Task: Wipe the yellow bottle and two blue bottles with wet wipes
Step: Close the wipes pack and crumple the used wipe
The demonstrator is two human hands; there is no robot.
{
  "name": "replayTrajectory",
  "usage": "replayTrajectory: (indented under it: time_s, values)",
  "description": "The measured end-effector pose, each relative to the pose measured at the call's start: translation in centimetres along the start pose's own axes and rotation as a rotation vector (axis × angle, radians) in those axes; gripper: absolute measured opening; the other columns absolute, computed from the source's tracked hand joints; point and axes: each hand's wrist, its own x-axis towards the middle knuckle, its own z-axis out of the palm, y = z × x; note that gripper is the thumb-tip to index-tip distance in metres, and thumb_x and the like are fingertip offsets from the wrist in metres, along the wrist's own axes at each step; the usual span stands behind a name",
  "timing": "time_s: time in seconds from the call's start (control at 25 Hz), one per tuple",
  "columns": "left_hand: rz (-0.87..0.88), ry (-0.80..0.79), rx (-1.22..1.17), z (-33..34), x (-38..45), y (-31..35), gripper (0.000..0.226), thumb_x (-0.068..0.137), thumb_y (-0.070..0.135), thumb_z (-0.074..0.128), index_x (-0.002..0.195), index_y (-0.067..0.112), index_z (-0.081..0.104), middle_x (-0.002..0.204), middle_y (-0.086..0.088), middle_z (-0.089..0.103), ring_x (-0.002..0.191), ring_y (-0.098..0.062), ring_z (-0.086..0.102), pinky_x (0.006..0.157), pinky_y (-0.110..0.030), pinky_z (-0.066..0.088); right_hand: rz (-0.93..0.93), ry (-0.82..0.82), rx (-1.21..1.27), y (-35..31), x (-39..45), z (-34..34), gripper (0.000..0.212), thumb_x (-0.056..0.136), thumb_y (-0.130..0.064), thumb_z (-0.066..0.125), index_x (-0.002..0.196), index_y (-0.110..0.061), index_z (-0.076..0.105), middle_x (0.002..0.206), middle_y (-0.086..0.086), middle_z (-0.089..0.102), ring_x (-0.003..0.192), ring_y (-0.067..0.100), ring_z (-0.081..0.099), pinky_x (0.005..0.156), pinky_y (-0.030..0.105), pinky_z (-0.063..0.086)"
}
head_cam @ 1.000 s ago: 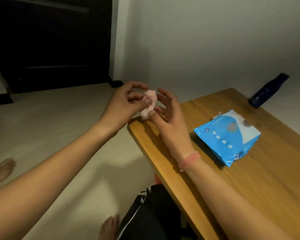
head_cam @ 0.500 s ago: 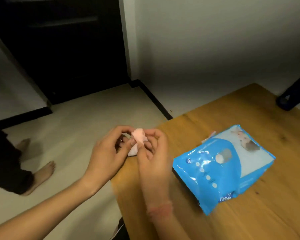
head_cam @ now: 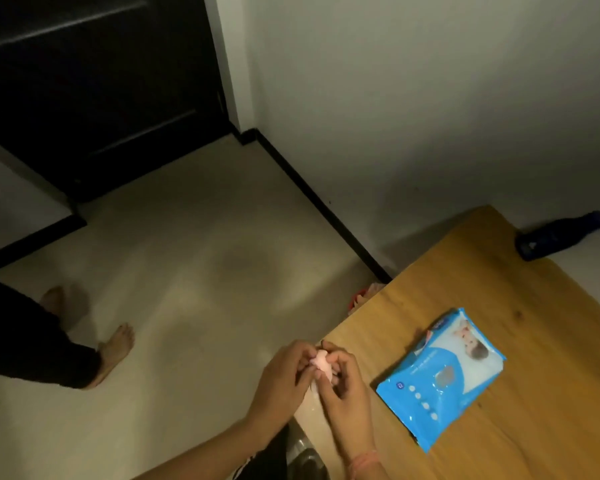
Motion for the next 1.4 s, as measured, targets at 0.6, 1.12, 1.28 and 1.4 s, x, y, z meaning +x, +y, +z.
replayTrajectory:
  time_s: [0.6, 1.12, 1.28, 1.4]
  values:
    - [0.405, -0.345, -0.102, -10.2, -10.3, 5.4, 0.022, 0.089, 0.005, 0.064, 0.106, 0.018, 0.07, 0.108, 0.011, 0.057, 0.098, -0.005, 0.061, 0.085, -0.017, 0.051, 0.107, 0.359, 0.09, -9.0, -18.1, -0.9, 0.017, 0.094, -0.001, 0.054, 0.092, -0.015, 0.064, 0.079, 0.003, 0.066, 0.061, 0.015, 0.054, 0.053, 0.021, 0.043]
    - [0.274, -0.415, -0.052, -23.4, -7.5, 3.5, 0.007, 0.098, 0.019, 0.054, 0.097, 0.021, 0.061, 0.096, 0.002, 0.065, 0.09, -0.013, 0.062, 0.072, -0.02, 0.048, 0.154, 0.537, 0.219, -15.5, -18.6, 10.2, 0.009, 0.094, -0.014, 0.06, 0.099, -0.021, 0.061, 0.079, 0.005, 0.073, 0.063, 0.012, 0.065, 0.064, 0.025, 0.057]
    - [0.171, -0.459, -0.081, -24.6, 2.5, 1.7, 0.007, 0.097, 0.017, 0.056, 0.101, 0.02, 0.061, 0.107, -0.002, 0.065, 0.1, -0.016, 0.062, 0.073, -0.018, 0.048, 0.222, 0.515, 0.135, -15.7, -9.1, 11.8, 0.009, 0.095, -0.015, 0.057, 0.101, -0.02, 0.062, 0.098, 0.003, 0.069, 0.083, 0.02, 0.069, 0.076, 0.03, 0.061]
    - [0.088, -0.561, 0.001, -25.9, 9.8, 0.2, 0.01, 0.096, 0.019, 0.058, 0.105, 0.019, 0.063, 0.107, 0.001, 0.065, 0.1, -0.014, 0.062, 0.079, -0.022, 0.05, 0.267, 0.369, 0.128, -16.9, -1.1, 14.6, 0.019, 0.091, -0.022, 0.064, 0.11, -0.023, 0.062, 0.107, -0.006, 0.064, 0.095, 0.014, 0.065, 0.08, 0.024, 0.059]
